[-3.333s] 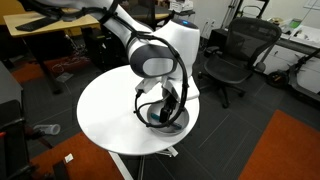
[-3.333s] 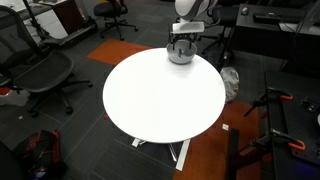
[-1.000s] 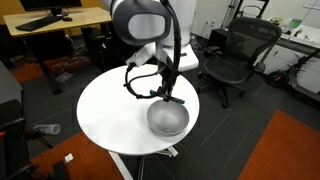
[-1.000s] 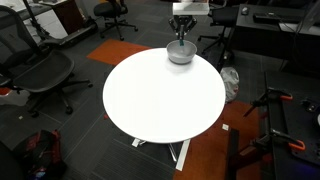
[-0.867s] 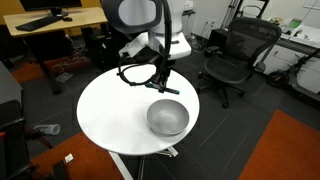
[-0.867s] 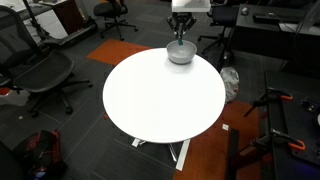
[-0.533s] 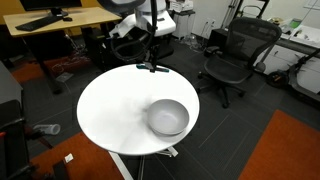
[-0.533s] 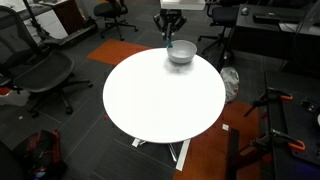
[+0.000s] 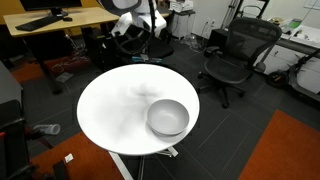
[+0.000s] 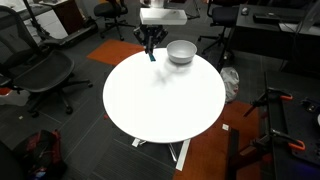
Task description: Remove the marker from the bowl
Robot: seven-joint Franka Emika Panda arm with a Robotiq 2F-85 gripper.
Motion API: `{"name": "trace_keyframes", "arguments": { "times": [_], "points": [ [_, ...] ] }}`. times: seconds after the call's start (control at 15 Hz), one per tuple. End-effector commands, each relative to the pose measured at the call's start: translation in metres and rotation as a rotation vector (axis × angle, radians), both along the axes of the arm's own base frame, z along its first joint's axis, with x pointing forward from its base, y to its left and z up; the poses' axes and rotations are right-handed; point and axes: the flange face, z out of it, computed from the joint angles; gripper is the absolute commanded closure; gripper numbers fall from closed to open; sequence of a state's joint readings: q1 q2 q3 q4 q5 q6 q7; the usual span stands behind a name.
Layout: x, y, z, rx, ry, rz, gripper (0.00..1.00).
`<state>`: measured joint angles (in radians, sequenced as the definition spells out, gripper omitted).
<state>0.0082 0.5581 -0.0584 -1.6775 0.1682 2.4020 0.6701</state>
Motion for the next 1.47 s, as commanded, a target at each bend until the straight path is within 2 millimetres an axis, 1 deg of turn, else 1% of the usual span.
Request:
{"name": "trace_keyframes", "arguments": {
  "times": [0.0, 0.13, 0.27, 0.73, 0.93, 1.0, 1.27, 1.4],
  "points": [
    [0.024, 0.011, -0.034, 0.025, 0.001, 0.063, 0.95],
    [0.032, 0.014, -0.052, 0.038, 0.006, 0.09, 0.95],
    [0.042, 0.014, -0.063, 0.045, 0.0, 0.108, 0.95],
    [0.076, 0.009, -0.084, 0.025, -0.039, 0.123, 0.95],
    [0.083, 0.008, -0.1, 0.03, -0.032, 0.122, 0.95],
    [0.084, 0.011, -0.108, 0.033, -0.032, 0.121, 0.95],
    [0.086, 0.014, -0.136, 0.048, -0.013, 0.12, 0.95],
    [0.087, 0.014, -0.146, 0.055, -0.008, 0.116, 0.95]
  ]
}}
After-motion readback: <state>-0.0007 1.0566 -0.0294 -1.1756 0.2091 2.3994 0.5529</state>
